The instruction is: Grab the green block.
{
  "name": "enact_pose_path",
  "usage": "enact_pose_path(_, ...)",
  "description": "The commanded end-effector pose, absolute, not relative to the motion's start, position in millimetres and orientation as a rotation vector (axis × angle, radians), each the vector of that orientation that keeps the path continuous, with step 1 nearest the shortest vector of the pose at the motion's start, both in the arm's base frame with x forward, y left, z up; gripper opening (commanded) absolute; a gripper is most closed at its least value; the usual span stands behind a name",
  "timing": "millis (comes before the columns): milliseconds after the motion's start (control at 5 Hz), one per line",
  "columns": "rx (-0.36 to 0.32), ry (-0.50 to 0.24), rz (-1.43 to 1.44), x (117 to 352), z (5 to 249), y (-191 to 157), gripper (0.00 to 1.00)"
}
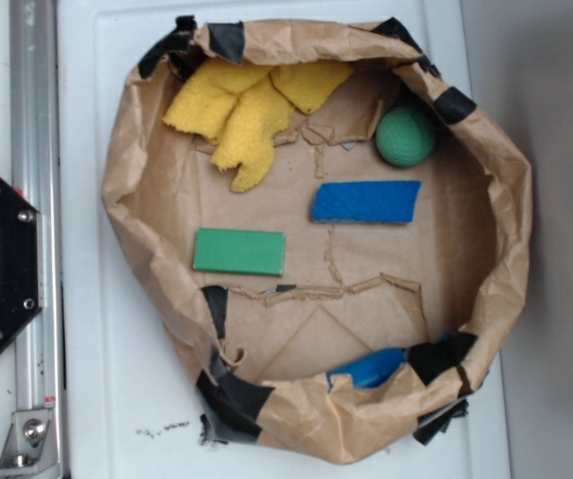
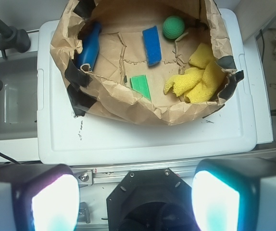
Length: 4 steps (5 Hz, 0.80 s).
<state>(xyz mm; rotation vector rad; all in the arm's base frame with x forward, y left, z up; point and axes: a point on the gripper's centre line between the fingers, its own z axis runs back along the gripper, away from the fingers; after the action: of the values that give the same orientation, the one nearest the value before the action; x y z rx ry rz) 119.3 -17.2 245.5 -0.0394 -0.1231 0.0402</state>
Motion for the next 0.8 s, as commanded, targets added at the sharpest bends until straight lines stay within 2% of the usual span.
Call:
enact_pose_path(0, -0.039, -0.123, 0.04, 119.3, 245.5, -17.2, 1.0)
enact_pose_path(200, -0.069, -0.171, 0.075, 169.3, 256.3, -10.5, 1.0)
enact_pose_path(400, -0.027, -0.137, 0.118, 219.4, 228.1, -3.6, 1.0)
enact_pose_path(600, -0.012, 0.024, 0.135, 265.9, 170.3, 0.3, 1.0)
